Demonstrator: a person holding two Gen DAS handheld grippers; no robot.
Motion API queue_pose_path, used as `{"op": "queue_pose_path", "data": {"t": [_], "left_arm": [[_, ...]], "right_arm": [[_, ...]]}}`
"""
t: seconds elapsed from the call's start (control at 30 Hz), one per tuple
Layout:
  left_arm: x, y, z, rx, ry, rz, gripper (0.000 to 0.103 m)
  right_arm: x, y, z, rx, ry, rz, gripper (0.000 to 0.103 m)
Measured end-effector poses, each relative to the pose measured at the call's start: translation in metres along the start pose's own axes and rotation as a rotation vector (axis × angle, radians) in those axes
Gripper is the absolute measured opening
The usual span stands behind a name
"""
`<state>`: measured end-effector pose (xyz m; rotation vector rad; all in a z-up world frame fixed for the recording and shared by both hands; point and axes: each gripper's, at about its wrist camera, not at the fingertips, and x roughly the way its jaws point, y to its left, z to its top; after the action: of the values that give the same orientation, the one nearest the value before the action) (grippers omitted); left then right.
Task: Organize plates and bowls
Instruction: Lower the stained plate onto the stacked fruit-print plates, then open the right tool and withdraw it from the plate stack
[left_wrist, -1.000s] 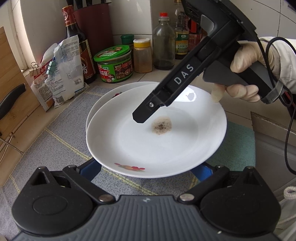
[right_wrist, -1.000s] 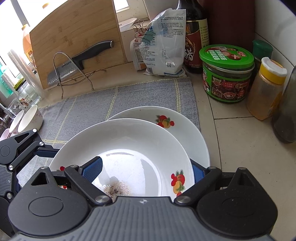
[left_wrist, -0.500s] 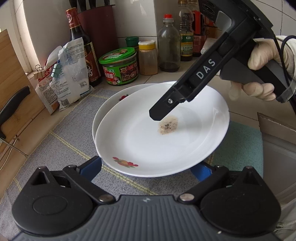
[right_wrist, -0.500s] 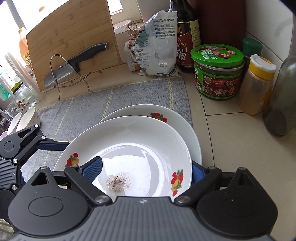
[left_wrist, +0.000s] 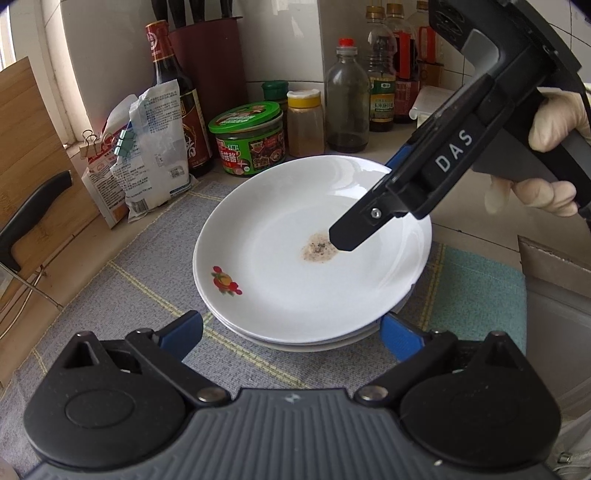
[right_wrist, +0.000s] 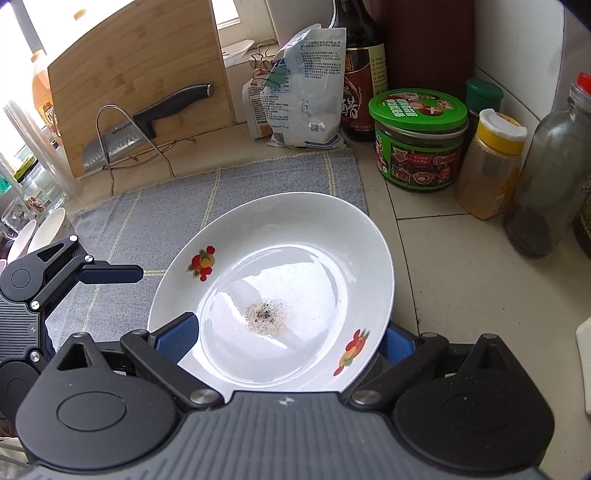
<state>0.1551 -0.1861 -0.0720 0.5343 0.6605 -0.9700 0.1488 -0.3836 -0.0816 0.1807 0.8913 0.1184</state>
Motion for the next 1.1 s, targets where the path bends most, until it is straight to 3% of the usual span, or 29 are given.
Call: {"op": "queue_pose_path", "data": {"t": [0.3, 0.7, 0.83, 1.1], "left_arm": [[-0.021, 0.003, -0.001, -0.089, -0.055, 0.061, 0.102], [-0.068, 0.028, -0.018, -0.294, -0.111, 0.263, 0.102], [-0.088, 0.035, -0.029, -0.364, -0.106, 0.351, 0.102], [-0.128, 0.044, -0.068, -0.53, -0.045, 0.555, 0.102]], "right_arm": [[0.001, 0.012, -0.012, -0.066, 0.018, -0.112, 0.103], [-0.026, 0.064, -0.013, -0.295, -0.147, -0.167, 0.103], [-0.024, 0.097, -0.004, -0.412, -0.188, -0.123, 0.103], [0.007, 0.152, 0.012, -0.59, -0.198, 0.083, 0.103]]}}
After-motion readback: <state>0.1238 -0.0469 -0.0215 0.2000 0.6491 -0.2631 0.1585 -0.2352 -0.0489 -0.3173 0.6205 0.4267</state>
